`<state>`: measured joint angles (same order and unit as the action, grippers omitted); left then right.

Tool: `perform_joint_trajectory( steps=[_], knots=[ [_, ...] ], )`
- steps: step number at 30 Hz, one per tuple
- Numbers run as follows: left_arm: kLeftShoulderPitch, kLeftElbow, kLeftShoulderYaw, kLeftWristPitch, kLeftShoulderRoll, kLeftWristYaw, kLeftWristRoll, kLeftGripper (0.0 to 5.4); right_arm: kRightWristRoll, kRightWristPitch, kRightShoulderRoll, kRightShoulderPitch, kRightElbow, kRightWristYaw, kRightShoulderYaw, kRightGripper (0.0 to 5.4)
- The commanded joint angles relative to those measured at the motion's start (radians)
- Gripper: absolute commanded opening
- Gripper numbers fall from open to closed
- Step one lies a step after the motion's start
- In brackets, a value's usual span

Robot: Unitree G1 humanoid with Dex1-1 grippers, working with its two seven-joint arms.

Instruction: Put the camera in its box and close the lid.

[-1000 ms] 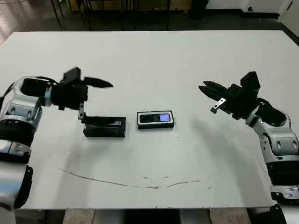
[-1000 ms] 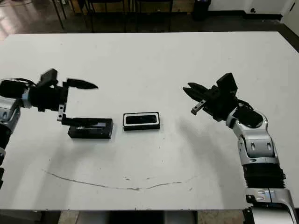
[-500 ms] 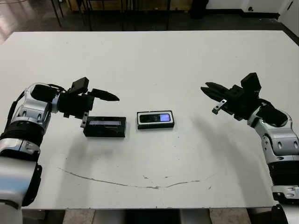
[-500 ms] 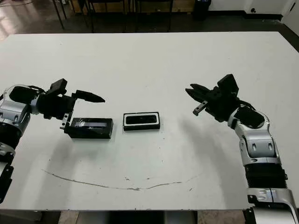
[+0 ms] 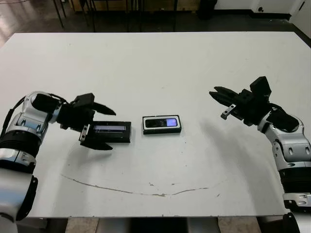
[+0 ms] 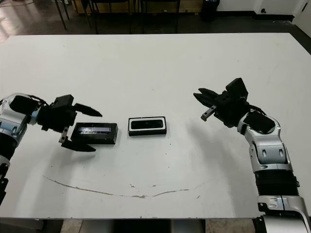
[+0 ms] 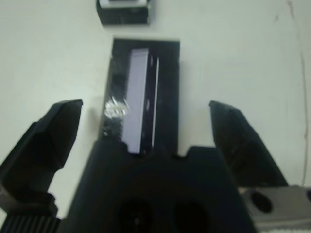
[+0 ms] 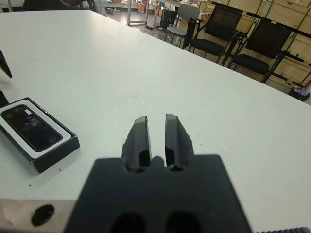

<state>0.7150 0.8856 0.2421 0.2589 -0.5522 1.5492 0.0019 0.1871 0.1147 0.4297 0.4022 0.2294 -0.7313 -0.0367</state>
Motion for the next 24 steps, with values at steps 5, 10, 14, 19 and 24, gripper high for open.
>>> perform_joint_trajectory(
  steps=[5, 10, 14, 19, 24],
  knots=[
    [-0.012, 0.076, 0.006, 0.001, -0.018, -0.014, 0.033, 5.39, -0.006, -0.015, 0.019, 0.002, 0.034, -0.016, 0.005, 0.00],
    [-0.008, 0.111, 0.005, -0.034, -0.016, -0.035, 0.040, 4.93, -0.006, -0.016, 0.024, 0.009, 0.049, -0.027, 0.004, 0.00],
    [-0.008, 0.120, 0.010, -0.022, -0.026, -0.070, 0.058, 4.00, -0.010, -0.016, 0.030, 0.012, 0.056, -0.032, 0.006, 0.00],
    [-0.006, 0.166, -0.023, -0.115, -0.023, -0.041, 0.019, 2.77, -0.013, -0.035, 0.033, 0.015, 0.069, -0.046, 0.011, 0.00],
    [-0.014, 0.148, -0.023, -0.156, -0.038, -0.044, 0.028, 1.77, -0.019, -0.038, 0.034, 0.017, 0.079, -0.046, 0.013, 0.00]
  ],
)
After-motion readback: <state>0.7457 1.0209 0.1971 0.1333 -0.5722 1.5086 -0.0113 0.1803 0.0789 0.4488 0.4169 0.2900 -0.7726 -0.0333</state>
